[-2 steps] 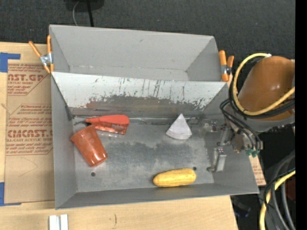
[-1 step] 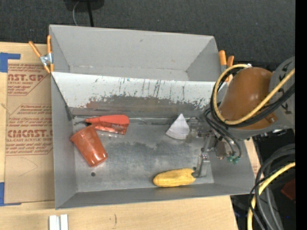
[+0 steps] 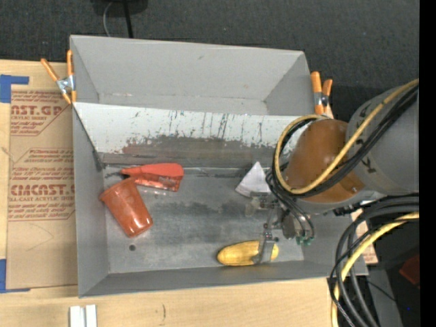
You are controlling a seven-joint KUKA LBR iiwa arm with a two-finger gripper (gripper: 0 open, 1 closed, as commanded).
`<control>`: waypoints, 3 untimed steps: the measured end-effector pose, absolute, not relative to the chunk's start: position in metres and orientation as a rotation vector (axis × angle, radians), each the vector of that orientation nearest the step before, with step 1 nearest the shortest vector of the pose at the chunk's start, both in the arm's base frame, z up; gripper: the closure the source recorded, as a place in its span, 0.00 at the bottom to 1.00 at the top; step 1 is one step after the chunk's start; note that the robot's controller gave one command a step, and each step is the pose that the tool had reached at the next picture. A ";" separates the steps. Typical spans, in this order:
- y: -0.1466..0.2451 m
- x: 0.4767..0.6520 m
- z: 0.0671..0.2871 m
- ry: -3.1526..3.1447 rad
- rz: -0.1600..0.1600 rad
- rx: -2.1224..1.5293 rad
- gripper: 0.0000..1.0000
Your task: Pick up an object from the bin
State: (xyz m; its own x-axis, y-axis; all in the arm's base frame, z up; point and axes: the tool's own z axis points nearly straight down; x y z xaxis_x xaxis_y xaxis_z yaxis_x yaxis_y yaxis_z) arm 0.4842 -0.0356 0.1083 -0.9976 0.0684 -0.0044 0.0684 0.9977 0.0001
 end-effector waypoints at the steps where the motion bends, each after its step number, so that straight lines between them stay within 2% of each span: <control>1: -0.032 0.481 0.080 3.103 -0.002 -0.483 1.00; 2: -0.032 0.481 0.080 3.103 -0.002 -0.483 1.00; 3: -0.029 0.481 0.126 3.114 0.002 -0.454 1.00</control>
Offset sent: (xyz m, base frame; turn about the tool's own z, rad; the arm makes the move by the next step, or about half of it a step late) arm 0.0000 0.0000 0.0000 0.0000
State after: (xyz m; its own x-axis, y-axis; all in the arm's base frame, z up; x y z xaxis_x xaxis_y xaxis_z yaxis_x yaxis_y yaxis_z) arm 0.4810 -0.0295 0.1263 -0.9583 -0.2858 0.0056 -0.2858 0.9583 0.0019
